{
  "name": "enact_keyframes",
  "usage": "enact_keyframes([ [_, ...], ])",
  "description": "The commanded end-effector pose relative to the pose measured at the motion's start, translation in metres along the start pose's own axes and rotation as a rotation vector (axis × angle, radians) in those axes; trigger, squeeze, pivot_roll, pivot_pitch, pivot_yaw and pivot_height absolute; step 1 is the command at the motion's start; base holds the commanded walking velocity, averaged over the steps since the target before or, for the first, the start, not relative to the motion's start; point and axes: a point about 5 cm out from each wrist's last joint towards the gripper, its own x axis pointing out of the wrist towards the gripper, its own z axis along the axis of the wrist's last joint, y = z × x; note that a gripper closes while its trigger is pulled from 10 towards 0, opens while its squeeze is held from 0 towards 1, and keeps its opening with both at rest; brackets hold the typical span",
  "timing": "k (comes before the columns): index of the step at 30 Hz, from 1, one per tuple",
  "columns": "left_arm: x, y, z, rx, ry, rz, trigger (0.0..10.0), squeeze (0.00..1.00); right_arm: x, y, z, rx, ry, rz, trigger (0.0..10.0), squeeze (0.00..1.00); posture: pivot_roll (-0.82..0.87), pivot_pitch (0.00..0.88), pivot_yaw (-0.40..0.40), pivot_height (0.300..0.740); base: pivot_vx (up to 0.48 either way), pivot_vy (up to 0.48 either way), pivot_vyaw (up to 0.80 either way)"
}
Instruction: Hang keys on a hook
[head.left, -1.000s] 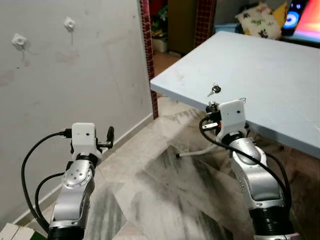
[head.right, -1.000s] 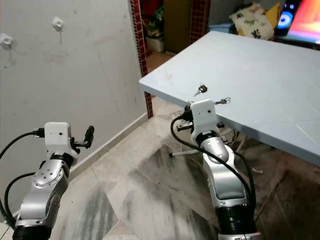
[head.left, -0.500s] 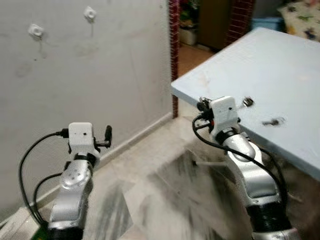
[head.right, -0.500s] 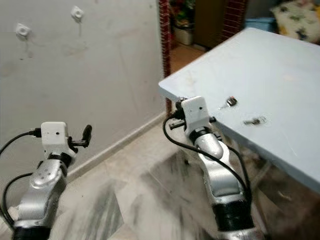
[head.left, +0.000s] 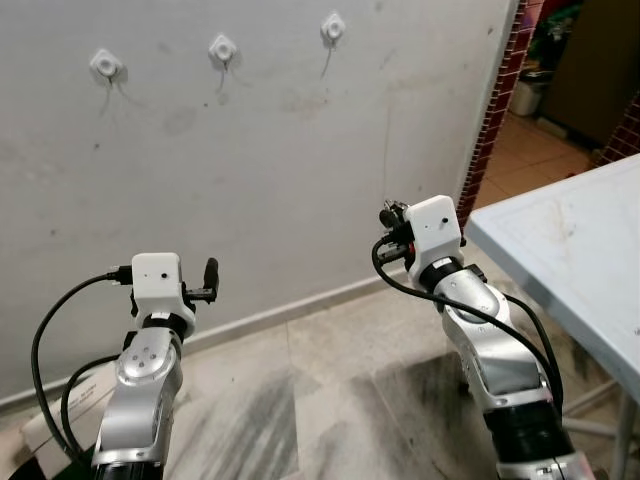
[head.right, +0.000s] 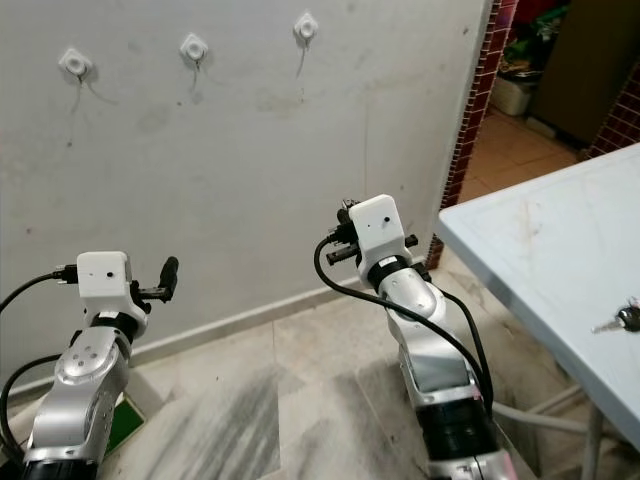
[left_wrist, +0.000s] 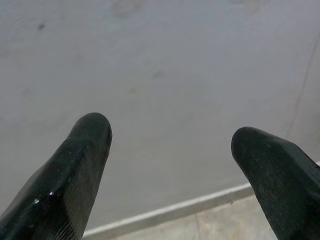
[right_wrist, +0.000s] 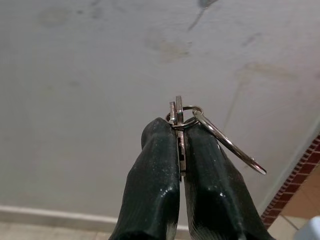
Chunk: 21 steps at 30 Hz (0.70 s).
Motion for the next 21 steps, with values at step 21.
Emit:
enact_keyframes([
  [21, -0.0007, -0.0074, 0.0010, -0.009, -0.001, -0.034, 10.0, 0.00, -0.0022, -0.0094, -0.0009, 0.004, 0.008, -0.038, 10.0, 0.00, -0.01, 0.002, 0.067, 0.740, 0.000, -0.279, 0.00],
])
